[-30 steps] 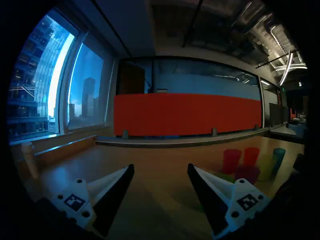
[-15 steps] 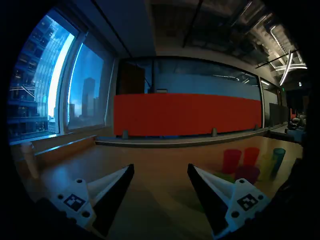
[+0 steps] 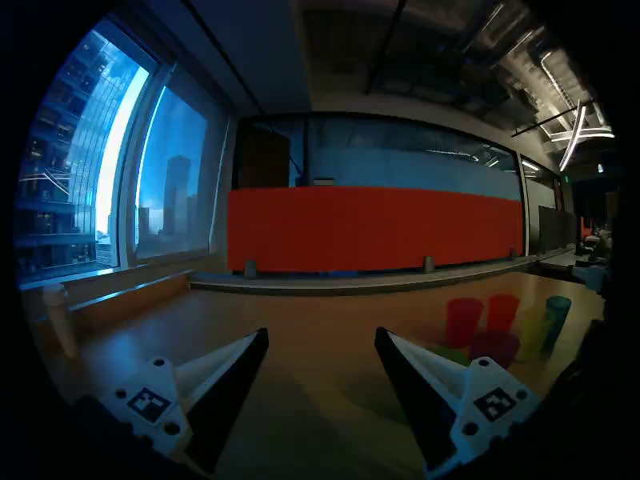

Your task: Pour water

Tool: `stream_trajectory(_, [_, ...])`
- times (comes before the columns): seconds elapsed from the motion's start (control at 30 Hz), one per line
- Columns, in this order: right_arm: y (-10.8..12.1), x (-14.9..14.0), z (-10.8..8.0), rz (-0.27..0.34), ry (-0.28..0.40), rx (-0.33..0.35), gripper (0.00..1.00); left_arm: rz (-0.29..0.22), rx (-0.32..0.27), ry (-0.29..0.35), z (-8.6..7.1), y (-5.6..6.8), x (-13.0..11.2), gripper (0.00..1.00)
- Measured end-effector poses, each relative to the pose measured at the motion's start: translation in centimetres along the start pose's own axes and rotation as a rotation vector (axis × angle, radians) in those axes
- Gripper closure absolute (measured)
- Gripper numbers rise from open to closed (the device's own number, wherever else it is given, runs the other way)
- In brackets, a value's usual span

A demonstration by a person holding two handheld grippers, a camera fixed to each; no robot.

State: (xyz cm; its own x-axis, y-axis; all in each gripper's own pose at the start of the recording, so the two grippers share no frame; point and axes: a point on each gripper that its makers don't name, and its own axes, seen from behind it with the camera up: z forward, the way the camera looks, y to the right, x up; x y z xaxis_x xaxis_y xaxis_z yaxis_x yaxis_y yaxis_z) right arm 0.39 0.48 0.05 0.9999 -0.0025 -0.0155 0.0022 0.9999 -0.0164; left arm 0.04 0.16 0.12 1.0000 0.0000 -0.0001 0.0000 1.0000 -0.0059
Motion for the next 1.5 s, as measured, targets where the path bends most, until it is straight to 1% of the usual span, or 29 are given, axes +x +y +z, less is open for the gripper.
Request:
stream_trajectory(0.2, [0.00,-0.26,0.00,0.002,-0.013,0.001,0.00,0.000,0.000,0.000,-0.01,-0.02,-0.01,0.01])
stream_trajectory(1.5, [-0.05,-0.47,0.10,0.003,-0.017,0.004,0.00,0.000,0.000,0.000,0.00,-0.01,-0.01,0.01])
